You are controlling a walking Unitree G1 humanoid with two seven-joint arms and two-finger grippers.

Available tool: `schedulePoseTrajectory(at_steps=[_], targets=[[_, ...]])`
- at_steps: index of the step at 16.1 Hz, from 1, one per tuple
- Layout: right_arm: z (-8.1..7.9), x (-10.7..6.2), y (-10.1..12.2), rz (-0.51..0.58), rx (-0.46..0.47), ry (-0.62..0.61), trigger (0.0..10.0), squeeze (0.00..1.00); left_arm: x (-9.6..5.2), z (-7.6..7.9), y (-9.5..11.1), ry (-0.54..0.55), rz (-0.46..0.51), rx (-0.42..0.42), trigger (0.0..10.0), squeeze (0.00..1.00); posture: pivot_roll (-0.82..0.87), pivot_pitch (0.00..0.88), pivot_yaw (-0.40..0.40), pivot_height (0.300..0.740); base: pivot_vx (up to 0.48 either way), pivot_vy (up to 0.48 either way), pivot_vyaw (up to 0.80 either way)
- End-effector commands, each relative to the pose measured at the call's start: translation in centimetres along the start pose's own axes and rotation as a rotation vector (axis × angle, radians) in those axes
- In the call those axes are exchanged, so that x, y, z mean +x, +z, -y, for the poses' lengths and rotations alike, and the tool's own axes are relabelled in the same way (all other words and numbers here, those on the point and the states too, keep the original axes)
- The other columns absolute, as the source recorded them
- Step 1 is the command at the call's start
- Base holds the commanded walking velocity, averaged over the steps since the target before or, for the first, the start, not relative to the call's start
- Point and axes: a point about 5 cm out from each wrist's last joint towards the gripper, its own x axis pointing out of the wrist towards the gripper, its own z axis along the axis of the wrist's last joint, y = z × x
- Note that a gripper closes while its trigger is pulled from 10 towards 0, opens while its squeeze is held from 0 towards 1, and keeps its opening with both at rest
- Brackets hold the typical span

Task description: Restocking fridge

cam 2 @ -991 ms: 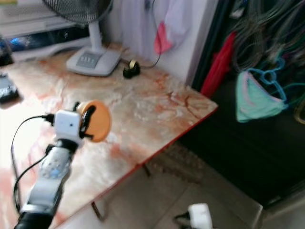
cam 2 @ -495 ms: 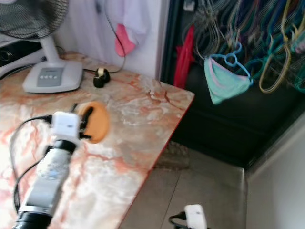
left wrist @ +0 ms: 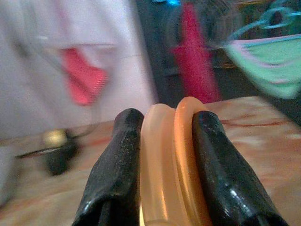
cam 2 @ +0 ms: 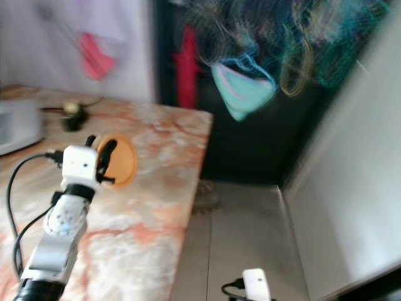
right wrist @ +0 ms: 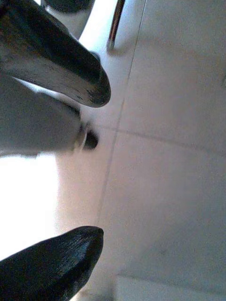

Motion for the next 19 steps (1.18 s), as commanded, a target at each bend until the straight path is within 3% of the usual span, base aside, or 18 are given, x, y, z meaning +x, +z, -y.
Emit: schedulePoseTrajectory(at_steps=[1,15,19], targets=[[0.38,-0.07,-0.07,0.006,-0.004,-0.015,10.0,0.0,0.0,0.74,0.45,-0.034,0.022,-0.009,10.0,0.0,0.08,0.0,-0.034,0.74,0.0,-0.424,0.0],[0.21,-0.06,-0.08,0.011,-0.001,-0.015,10.0,0.0,0.03,0.9,0.38,-0.027,0.023,-0.026,10.0,0.0,0.08,0.0,-0.04,0.74,0.0,-0.413,0.0],[0.21,-0.05,-0.03,0.011,0.001,-0.017,10.0,0.0,0.05,0.83,-0.06,-0.035,0.0,-0.043,10.0,0.0,0.08,0.0,-0.038,0.74,0.0,0.0,0.0]])
